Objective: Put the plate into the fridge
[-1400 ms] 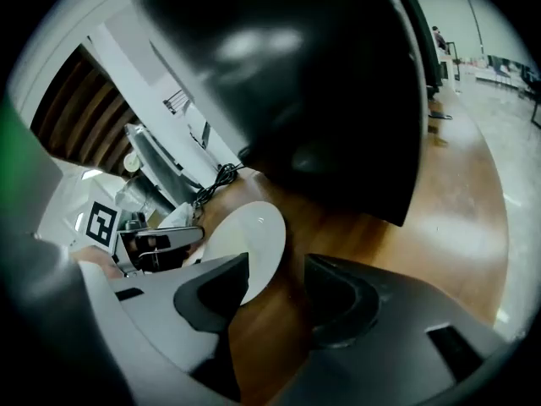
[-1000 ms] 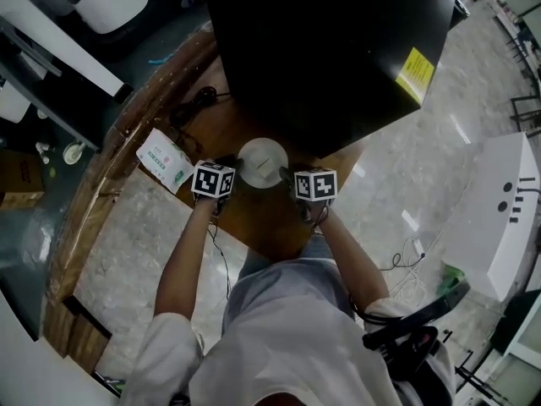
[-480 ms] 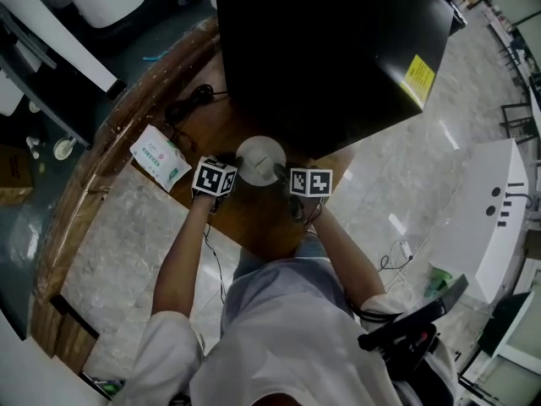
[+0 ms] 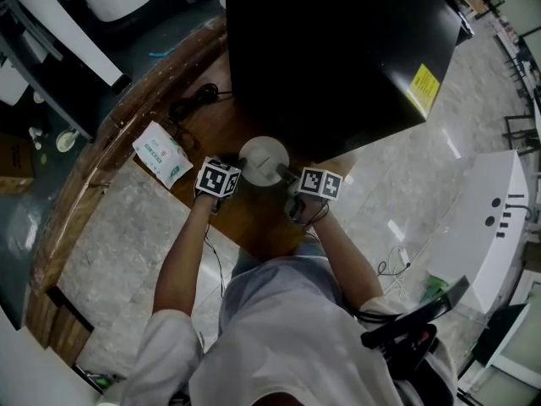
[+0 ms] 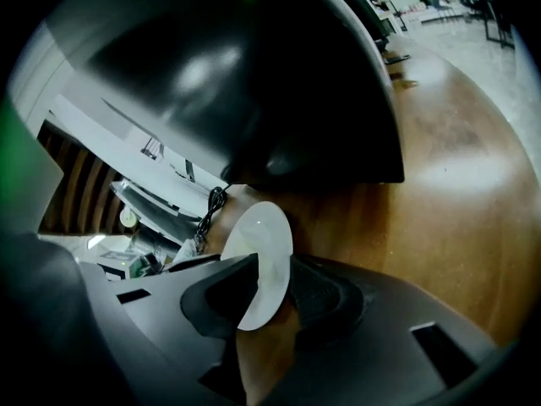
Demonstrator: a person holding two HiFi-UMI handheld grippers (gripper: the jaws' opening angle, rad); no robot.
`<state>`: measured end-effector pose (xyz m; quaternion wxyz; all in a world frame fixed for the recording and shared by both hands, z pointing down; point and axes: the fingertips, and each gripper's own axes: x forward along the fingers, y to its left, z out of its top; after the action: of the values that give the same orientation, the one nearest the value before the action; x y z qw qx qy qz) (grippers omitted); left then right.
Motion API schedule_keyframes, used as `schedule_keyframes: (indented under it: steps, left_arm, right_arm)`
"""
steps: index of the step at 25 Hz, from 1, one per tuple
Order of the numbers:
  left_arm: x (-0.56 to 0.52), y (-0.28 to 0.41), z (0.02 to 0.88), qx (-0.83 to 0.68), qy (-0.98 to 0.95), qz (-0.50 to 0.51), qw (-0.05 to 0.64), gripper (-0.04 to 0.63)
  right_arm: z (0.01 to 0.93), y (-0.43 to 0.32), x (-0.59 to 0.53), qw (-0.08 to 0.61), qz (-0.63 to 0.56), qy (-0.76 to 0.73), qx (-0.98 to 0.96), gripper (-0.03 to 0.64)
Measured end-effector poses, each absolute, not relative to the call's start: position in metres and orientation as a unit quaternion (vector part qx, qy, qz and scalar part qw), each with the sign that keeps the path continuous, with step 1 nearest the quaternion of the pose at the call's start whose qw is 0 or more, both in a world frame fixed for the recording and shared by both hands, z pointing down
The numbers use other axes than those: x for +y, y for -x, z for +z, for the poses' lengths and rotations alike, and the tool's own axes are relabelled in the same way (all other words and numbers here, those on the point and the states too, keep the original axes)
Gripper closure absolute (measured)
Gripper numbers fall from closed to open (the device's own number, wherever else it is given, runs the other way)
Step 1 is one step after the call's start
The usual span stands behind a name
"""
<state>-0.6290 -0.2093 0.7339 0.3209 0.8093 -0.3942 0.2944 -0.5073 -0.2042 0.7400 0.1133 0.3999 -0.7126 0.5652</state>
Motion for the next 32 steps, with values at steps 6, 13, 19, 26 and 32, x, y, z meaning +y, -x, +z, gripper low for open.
schedule_keyframes:
  steps: [6,13,19,26,32]
  left_arm:
    - [-0.212,0.629,0.736,-0.408,-0.805,0.294,0.316,0.494]
    - [-0.204,0.622,0.737,-0.436,-0.797,0.298,0.292,0.500]
    - [-0.197,0.618,0.736,-0.454,-0.791,0.294,0.285,0.506]
    - [-0.181,0.612,0.737,-0.481,-0.785,0.275,0.278,0.511]
    - [-0.163,0.587,0.726,-0.519,-0.770,0.238,0.284,0.515]
  right_arm:
    - [0.742,0.507,-0.207,0.074,0.600,-0.388,-0.696,0.494]
    - [0.739,0.503,-0.193,-0.039,0.684,-0.328,-0.651,0.572]
    - [0.736,0.506,-0.180,-0.060,0.695,-0.306,-0.648,0.578]
    - [0.735,0.498,-0.167,-0.033,0.671,-0.301,-0.677,0.588]
    - [0.725,0.471,-0.156,-0.020,0.663,-0.278,-0.695,0.588]
